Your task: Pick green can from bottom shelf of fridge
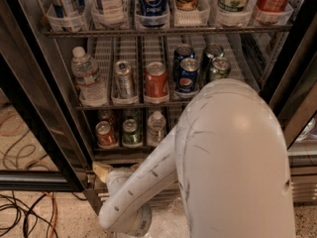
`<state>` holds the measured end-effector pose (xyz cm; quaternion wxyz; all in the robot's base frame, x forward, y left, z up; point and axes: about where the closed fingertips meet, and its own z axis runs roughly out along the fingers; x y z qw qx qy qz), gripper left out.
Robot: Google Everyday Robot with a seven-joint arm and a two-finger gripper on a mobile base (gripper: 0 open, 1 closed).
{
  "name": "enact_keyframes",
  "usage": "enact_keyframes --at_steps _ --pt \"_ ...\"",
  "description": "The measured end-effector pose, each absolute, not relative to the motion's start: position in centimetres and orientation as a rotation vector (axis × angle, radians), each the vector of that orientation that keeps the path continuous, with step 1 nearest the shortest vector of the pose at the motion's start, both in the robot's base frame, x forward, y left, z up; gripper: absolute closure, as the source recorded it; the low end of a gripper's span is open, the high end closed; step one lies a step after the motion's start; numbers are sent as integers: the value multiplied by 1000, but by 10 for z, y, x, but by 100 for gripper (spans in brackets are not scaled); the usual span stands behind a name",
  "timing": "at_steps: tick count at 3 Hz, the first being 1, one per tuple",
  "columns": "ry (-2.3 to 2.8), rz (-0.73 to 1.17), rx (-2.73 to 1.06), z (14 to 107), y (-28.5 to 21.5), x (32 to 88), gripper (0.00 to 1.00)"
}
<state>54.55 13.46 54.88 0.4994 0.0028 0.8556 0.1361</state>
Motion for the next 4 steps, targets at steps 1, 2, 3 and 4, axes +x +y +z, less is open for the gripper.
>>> enact_keyframes --at_steps 1,2,3,4 --pt "2042 270 40 555 122 567 9" --pt "2007 195 61 568 106 577 10" --pt "1975 142 85 577 95 581 24" --pt "1929 124 110 586 100 580 31"
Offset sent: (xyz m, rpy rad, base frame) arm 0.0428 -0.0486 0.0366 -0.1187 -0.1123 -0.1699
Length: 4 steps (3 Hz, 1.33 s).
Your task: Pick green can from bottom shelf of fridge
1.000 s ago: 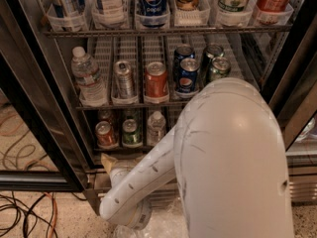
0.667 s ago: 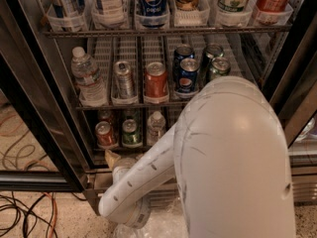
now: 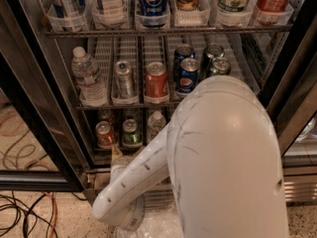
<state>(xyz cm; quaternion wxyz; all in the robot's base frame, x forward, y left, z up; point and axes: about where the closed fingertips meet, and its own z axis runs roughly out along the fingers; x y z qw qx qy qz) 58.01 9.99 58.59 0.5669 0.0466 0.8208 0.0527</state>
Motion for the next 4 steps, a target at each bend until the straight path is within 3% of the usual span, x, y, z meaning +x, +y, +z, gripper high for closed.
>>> enact_keyframes --at_steps 4 --pt "1856 98 143 582 84 621 34"
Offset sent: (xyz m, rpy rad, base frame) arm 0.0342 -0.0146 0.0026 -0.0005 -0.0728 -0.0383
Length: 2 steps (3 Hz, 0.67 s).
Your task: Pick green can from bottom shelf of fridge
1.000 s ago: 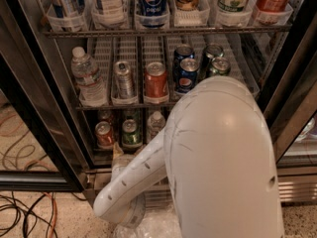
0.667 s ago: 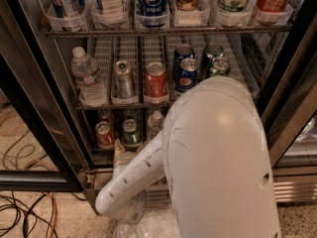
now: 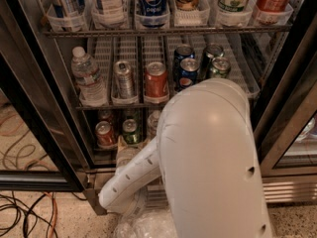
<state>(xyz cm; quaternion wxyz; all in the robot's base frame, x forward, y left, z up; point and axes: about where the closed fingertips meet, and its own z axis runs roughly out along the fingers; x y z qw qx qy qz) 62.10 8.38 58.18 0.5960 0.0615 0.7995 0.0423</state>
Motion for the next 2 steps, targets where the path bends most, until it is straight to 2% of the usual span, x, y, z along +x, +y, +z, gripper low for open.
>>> enact_keyframes --at_steps 2 --pt "1857 99 137 579 86 626 34"
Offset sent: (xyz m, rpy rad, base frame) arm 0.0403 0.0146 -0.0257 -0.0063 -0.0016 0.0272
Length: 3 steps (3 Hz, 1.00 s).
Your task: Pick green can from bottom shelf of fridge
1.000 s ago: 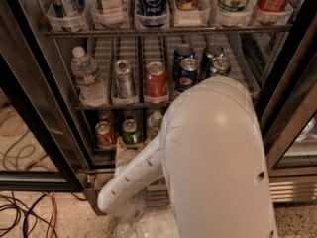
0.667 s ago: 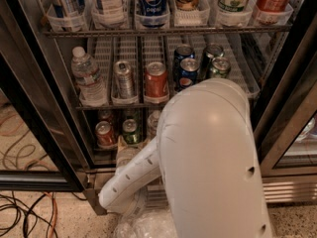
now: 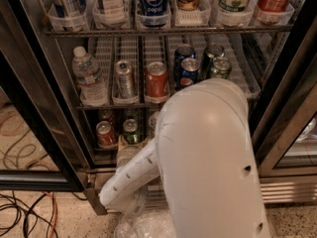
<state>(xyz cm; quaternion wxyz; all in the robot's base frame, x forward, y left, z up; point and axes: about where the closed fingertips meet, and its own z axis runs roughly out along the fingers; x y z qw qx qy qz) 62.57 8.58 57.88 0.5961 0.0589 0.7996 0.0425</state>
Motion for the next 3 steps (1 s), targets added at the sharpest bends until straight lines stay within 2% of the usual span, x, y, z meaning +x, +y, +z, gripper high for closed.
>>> enact_keyframes --at_steps 3 --pt "1816 82 118 580 93 649 34"
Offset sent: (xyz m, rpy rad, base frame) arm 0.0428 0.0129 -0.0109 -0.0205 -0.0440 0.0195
